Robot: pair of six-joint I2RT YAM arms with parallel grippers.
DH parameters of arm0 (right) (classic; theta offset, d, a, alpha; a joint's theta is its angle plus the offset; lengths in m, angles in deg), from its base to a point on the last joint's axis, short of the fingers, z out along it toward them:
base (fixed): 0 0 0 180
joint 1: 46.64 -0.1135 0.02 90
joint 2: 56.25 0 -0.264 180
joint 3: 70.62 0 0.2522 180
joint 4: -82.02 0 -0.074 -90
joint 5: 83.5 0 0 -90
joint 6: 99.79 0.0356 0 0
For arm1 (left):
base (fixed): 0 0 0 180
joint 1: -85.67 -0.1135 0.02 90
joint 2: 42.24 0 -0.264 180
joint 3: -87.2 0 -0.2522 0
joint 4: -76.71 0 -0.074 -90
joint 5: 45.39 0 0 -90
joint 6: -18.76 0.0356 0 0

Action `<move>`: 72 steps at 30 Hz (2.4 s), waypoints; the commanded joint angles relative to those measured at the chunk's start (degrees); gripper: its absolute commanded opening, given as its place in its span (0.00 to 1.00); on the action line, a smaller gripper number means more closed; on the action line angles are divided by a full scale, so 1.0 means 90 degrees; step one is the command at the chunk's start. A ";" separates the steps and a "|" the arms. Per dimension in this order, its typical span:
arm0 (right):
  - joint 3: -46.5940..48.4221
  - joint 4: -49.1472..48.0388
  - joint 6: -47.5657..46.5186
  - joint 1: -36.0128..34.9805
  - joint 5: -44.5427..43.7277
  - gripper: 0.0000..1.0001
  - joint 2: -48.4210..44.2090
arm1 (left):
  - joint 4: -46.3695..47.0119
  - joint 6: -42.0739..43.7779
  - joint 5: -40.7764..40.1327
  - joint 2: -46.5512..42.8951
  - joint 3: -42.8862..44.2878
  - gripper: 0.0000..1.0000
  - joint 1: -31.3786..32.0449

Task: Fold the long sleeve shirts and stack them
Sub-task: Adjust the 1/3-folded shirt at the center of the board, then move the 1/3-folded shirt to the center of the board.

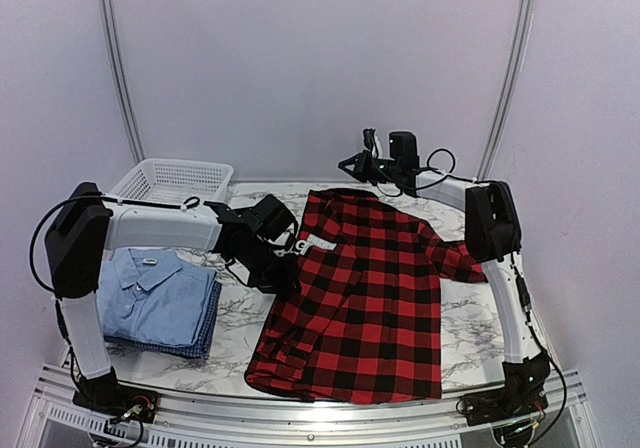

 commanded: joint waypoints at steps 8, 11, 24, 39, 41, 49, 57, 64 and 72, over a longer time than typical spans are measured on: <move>-0.0548 0.0440 -0.0465 0.0583 0.0019 0.00 0.0379 | 0.0247 -0.0034 -0.0205 0.0611 0.0827 0.26 -0.0280; -0.0610 0.0504 -0.0585 0.0613 -0.0076 0.00 0.0443 | 0.0379 0.0018 -0.0259 0.0890 0.1204 0.26 -0.0440; 0.0873 0.0954 -0.0421 0.0790 0.0079 0.02 0.1472 | 0.1337 0.0115 -0.0138 0.3234 0.4315 0.23 -0.1138; -0.1538 0.1386 -0.0904 0.0437 -0.0237 0.03 -0.1457 | 0.3622 -0.1740 0.0366 0.5565 0.5984 0.22 -0.1818; -0.2061 0.1511 -0.1039 0.0411 -0.0428 0.03 -0.1977 | 0.3691 -0.1964 0.0265 0.5753 0.6147 0.21 -0.1872; -0.4184 0.1647 -0.1400 0.0457 -0.1261 0.07 -0.4028 | 0.3323 -0.2444 -0.0393 0.5925 0.6244 0.17 -0.2248; -0.5971 0.1757 -0.1570 0.0855 -0.2237 0.17 -0.5231 | 0.3180 -0.2285 -0.0483 0.5735 0.6257 0.17 -0.2570; -0.6556 0.1866 -0.1643 0.0870 -0.2665 0.19 -0.5587 | 0.3080 -0.1281 0.0151 0.5406 0.6281 0.30 -0.2526; -0.6765 0.1750 -0.1618 0.0872 -0.2519 0.20 -0.5677 | 0.2266 -0.0386 -0.0121 0.5327 0.6291 0.35 -0.2146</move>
